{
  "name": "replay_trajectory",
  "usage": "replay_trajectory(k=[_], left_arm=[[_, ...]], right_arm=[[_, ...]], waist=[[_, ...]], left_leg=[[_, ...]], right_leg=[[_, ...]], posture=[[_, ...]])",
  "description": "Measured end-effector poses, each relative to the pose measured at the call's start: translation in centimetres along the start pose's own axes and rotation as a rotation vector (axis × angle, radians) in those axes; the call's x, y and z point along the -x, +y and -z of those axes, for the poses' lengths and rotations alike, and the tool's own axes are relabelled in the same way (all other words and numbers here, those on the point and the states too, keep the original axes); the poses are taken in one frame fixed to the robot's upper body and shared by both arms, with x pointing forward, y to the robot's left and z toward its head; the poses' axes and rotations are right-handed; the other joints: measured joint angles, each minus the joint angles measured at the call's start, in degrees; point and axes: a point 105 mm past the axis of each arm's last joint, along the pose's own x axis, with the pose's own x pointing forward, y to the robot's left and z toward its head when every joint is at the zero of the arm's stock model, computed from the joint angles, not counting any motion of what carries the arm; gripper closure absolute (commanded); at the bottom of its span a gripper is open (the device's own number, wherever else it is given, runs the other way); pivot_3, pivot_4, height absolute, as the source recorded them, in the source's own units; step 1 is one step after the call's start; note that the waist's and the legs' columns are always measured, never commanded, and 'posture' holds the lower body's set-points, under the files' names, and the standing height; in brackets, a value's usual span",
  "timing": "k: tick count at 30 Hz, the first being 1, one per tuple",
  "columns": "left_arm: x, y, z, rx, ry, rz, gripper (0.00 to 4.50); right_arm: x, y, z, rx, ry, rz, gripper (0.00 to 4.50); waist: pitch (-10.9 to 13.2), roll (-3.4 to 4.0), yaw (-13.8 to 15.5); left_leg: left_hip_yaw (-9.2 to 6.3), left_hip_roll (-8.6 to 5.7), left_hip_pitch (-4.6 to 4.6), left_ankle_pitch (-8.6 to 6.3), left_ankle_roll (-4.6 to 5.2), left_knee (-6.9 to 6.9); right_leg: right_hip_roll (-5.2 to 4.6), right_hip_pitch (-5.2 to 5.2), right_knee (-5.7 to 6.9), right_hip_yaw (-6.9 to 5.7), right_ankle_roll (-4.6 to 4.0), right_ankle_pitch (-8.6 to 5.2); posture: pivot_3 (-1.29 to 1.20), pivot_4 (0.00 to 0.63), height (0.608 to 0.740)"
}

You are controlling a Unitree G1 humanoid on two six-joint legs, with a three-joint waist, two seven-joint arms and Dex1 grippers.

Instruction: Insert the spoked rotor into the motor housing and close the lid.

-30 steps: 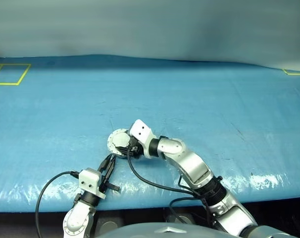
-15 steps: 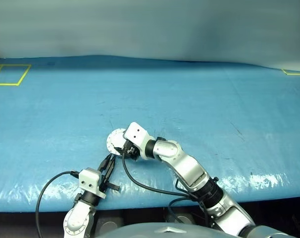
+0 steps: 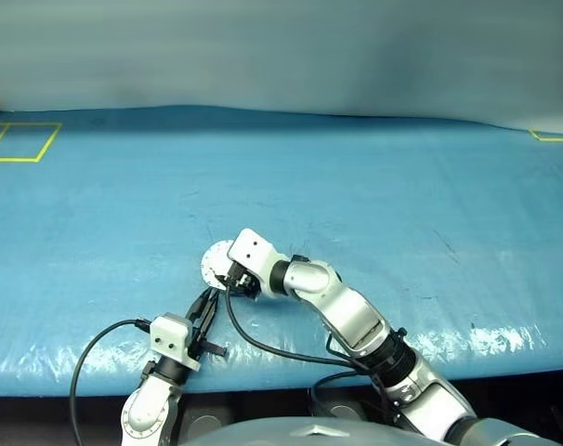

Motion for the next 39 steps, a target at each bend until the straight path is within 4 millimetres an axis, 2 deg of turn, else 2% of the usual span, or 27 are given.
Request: replay_trajectory(k=[6, 9, 12, 13, 18, 20, 23, 26, 29, 33, 39], left_arm=[[0.3, 0.6, 0.2, 0.064, 0.024, 0.032, 4.03], [1.0, 2.6, -0.3, 0.124, 0.065, 0.039, 4.03], [1.3, 4.9, -1.1, 0.193, 0.089, -0.017, 4.49], [1.3, 5.3, -1.3, 0.208, 0.091, -0.028, 4.49], [-0.1, 7.4, -4.1, 0.206, 0.072, -0.038, 4.49], [-1.1, 7.3, -4.7, 0.216, 0.079, -0.009, 4.49], [-2.3, 7.2, -4.7, 0.222, 0.145, 0.033, 4.49], [-4.2, 6.5, -4.9, 0.355, 0.167, 0.067, 4.49], [-5.4, 5.5, -5.1, 0.390, 0.199, 0.113, 4.49], [-5.6, 4.5, -4.4, 0.423, 0.255, 0.145, 4.49], [-6.1, 4.5, -4.3, 0.416, 0.278, 0.132, 4.49]], right_arm=[[0.0, 0.0, 0.1, -0.031, 0.001, 0.000, 1.48], [0.0, 0.0, 0.1, -0.034, -0.001, -0.001, 1.48], [0.0, 0.0, 0.1, -0.034, -0.001, -0.001, 1.48], [0.0, 0.0, 0.1, -0.034, 0.000, -0.001, 1.48], [0.0, -0.1, 0.2, -0.037, 0.001, 0.001, 1.48], [0.0, -0.1, 0.2, -0.040, 0.001, 0.003, 1.48], [0.0, 0.1, 0.2, -0.045, -0.002, 0.001, 1.48], [0.0, 0.0, 0.2, -0.048, -0.002, 0.004, 1.48], [-0.1, 0.1, 0.2, -0.052, -0.004, 0.004, 1.48], [-0.1, 0.1, 0.2, -0.053, -0.004, 0.005, 1.48], [-0.1, 0.0, 0.2, -0.056, -0.003, 0.013, 1.48]], waist=[[-0.08, -0.03, -0.01], [-0.09, -0.02, -0.10], [-0.10, -0.05, -0.09], [-0.10, -0.05, -0.07], [-0.15, -0.10, 0.03], [-0.18, -0.15, 0.06], [-0.19, -0.15, -0.05], [-0.23, -0.23, 0.06], [-0.24, -0.24, -0.11], [-0.24, -0.23, -0.12], [-0.25, -0.25, -0.05]], left_leg=[[-0.01, 0.01, 0.01, 0.00, -0.01, -0.03], [0.00, 0.01, 0.00, -0.01, -0.02, -0.05], [0.03, 0.01, 0.00, -0.01, -0.02, -0.05], [0.03, 0.01, 0.00, -0.01, -0.02, -0.04], [0.04, 0.01, 0.04, -0.01, -0.02, -0.04], [0.05, 0.01, 0.04, -0.01, -0.02, -0.04], [0.04, 0.01, 0.07, -0.01, -0.02, -0.08], [0.04, 0.00, 0.08, -0.01, -0.02, -0.07], [0.04, 0.00, 0.10, -0.01, -0.02, -0.08], [0.04, 0.00, 0.09, -0.01, -0.02, -0.10], [0.04, 0.00, 0.14, 0.00, -0.03, -0.06]], right_leg=[[0.00, -0.03, 0.01, -0.01, -0.01, -0.01], [-0.03, -0.04, -0.01, -0.01, -0.03, -0.02], [-0.05, -0.03, -0.03, -0.01, -0.03, -0.02], [-0.05, -0.03, -0.03, -0.01, -0.03, -0.02], [-0.04, 0.00, -0.03, -0.02, -0.03, -0.02], [-0.05, 0.01, -0.03, -0.01, -0.03, -0.02], [-0.03, 0.00, -0.01, -0.02, -0.03, -0.02], [-0.03, 0.04, -0.01, -0.03, -0.02, -0.01], [-0.02, 0.06, -0.01, -0.02, -0.01, -0.01], [-0.02, 0.05, -0.01, -0.03, -0.01, -0.01], [-0.02, 0.10, -0.02, -0.02, -0.01, -0.01]], posture=[[0.00, 0.150, 0.740], [0.00, 0.150, 0.740], [0.00, 0.150, 0.740], [0.00, 0.150, 0.740], [0.00, 0.150, 0.740], [0.00, 0.150, 0.740], [0.00, 0.150, 0.740], [0.00, 0.150, 0.740], [0.00, 0.150, 0.740], [0.00, 0.150, 0.740], [0.00, 0.150, 0.740]])
